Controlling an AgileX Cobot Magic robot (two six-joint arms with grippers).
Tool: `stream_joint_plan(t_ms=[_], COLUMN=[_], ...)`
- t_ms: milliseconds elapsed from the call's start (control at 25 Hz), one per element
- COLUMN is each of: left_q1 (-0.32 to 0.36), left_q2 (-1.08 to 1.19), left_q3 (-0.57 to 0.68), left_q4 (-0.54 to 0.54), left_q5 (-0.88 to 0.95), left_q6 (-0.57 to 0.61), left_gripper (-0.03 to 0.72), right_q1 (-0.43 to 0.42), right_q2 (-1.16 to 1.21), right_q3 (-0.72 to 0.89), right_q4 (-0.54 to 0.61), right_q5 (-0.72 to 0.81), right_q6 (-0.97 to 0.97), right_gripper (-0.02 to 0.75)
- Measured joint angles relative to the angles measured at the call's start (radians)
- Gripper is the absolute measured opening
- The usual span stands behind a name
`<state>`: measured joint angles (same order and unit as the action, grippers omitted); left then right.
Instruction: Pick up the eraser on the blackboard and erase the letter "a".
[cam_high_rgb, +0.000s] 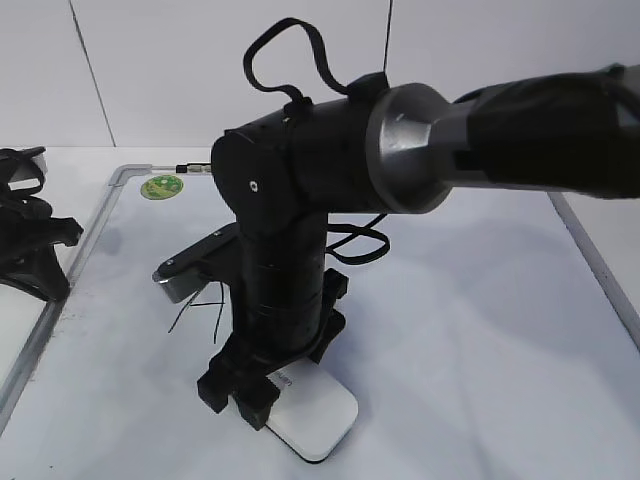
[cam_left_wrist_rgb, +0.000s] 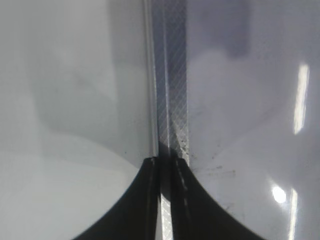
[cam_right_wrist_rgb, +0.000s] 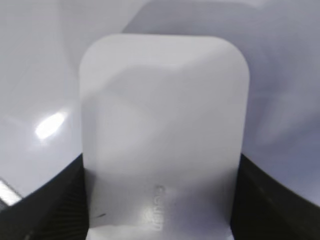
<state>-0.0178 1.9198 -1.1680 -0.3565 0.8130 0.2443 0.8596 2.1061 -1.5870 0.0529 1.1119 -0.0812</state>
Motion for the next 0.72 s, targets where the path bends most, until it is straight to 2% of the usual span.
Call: stream_joint_plan(t_ms=[240, 720], left_q1=[0.000, 0.000], left_q2=[0.000, 0.000], left_q3=[0.000, 0.000], left_q4=[0.000, 0.000], left_q5=[0.000, 0.000], left_q6=[0.000, 0.000], left_gripper=[0.024, 0.025], right_q1=[-0.038, -0.262], right_q2=[0.000, 0.000], right_q3=[-0.004, -0.006], right_q4=[-0.089, -0.094], right_q5=[0.013, 0.026], right_q6=[0.042, 0.046], right_gripper=[0.563, 0.563])
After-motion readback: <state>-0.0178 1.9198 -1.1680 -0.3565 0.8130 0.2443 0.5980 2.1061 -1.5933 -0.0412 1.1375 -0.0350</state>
